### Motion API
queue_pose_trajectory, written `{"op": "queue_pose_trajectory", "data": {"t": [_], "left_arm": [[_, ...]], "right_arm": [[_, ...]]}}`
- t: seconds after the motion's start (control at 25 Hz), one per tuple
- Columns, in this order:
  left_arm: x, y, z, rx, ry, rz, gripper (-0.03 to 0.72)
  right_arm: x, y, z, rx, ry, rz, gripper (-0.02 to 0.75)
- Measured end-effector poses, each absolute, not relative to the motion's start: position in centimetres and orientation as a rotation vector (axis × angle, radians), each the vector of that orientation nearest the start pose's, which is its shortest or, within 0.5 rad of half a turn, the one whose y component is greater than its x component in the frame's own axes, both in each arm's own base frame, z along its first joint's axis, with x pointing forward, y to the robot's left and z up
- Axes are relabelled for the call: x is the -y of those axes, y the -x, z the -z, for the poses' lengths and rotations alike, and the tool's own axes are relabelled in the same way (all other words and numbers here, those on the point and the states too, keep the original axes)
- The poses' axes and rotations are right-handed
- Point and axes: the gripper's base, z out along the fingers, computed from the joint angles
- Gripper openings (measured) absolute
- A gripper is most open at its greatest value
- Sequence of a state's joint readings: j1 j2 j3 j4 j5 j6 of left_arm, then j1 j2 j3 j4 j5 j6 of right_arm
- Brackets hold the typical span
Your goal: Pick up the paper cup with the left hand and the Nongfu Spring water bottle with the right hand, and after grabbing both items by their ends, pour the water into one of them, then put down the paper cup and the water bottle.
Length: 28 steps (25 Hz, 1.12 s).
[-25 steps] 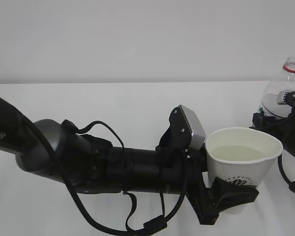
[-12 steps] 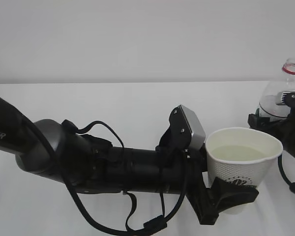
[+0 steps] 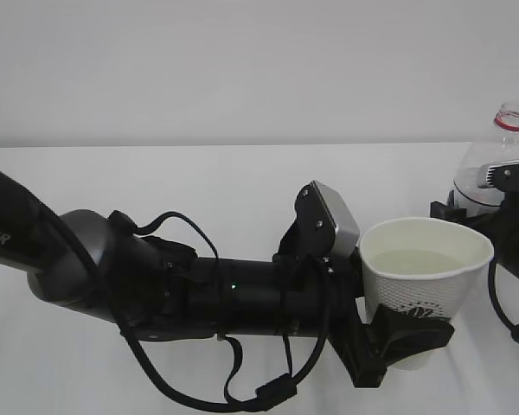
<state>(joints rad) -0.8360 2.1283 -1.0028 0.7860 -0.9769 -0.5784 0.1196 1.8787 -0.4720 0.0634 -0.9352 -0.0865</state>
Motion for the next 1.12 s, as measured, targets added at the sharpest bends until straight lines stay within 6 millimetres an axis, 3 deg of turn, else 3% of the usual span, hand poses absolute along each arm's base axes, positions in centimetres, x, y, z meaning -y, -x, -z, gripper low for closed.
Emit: {"op": "queue_pose_trajectory", "data": {"t": [0.32,1.12], "left_arm": [[33.3,-22.9,-12.0,-1.548,-1.142,1.188,0.51],[33.3,-22.9,-12.0,-1.549,-1.139,1.188,0.51]], "right_arm": [[-3.0,-28.8,-10.9,-1.937,0.128,0.005,0.655],[-2.2,-24.3,-13.3,-1.891,0.097,0.015,0.655]]}}
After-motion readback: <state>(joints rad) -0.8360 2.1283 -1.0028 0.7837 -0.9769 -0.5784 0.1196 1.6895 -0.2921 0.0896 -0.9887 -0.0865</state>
